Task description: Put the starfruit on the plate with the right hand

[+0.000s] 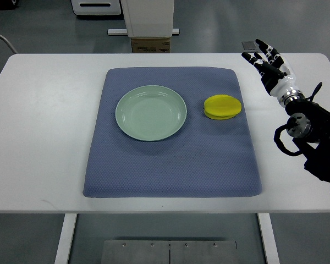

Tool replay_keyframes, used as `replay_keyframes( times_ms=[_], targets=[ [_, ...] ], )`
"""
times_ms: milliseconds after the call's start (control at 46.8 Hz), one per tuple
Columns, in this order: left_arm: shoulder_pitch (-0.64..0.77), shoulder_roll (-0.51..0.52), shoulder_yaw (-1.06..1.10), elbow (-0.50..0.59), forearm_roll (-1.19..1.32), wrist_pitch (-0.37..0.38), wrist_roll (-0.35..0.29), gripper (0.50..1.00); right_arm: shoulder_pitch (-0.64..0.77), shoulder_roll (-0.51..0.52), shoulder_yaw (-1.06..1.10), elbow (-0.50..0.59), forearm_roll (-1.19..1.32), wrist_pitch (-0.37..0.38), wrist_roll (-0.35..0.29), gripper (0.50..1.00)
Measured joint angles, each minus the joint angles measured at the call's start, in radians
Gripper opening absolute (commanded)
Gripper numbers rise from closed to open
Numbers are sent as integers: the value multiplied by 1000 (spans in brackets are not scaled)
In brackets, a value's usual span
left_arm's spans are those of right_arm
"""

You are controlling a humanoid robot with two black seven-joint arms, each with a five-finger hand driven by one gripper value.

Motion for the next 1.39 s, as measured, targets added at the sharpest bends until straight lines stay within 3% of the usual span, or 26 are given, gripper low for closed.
replay_keyframes(
  times_ms=[1390],
  targets=[
    [-2,0,3,23,1,-2,4,1000,-6,12,4,0,3,-13,7,1000]
  ],
)
